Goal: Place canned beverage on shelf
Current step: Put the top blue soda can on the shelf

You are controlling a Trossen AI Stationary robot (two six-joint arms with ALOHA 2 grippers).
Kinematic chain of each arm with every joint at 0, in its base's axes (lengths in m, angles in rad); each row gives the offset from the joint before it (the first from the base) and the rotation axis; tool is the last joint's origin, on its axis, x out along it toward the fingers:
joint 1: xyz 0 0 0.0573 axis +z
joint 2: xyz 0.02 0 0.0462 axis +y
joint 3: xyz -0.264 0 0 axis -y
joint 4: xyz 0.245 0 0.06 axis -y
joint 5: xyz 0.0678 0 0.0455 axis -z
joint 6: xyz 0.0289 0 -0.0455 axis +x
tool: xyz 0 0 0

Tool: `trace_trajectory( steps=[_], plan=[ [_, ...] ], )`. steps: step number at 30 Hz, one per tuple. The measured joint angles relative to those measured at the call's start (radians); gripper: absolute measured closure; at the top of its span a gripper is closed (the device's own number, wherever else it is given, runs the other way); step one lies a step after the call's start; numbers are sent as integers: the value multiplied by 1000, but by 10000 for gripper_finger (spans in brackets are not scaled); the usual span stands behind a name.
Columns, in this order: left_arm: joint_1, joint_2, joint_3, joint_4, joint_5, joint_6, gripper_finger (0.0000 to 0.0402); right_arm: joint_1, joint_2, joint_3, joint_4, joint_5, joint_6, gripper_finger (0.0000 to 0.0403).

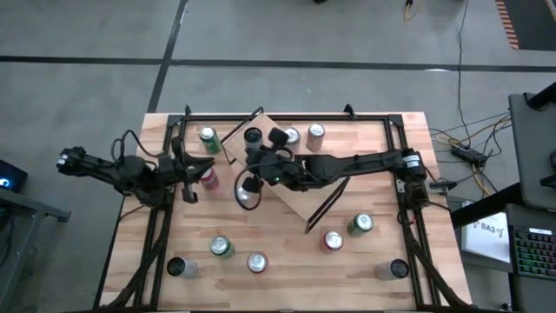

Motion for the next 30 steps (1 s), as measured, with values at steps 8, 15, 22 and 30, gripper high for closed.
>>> trace_trajectory(
  steps=[8,15,22,30],
  plan=[
    [0,-3,0,1,-6,20,375,-30,31,51,0,14,-28,394],
    [0,-4,0,2,-6,24,375,-67,32,51,0,13,-28,394],
    [0,-4,0,2,-6,38,375,-89,32,51,0,13,-26,394],
    [0,-4,0,1,-6,45,374,-67,28,51,-1,13,-27,394]
  ],
)
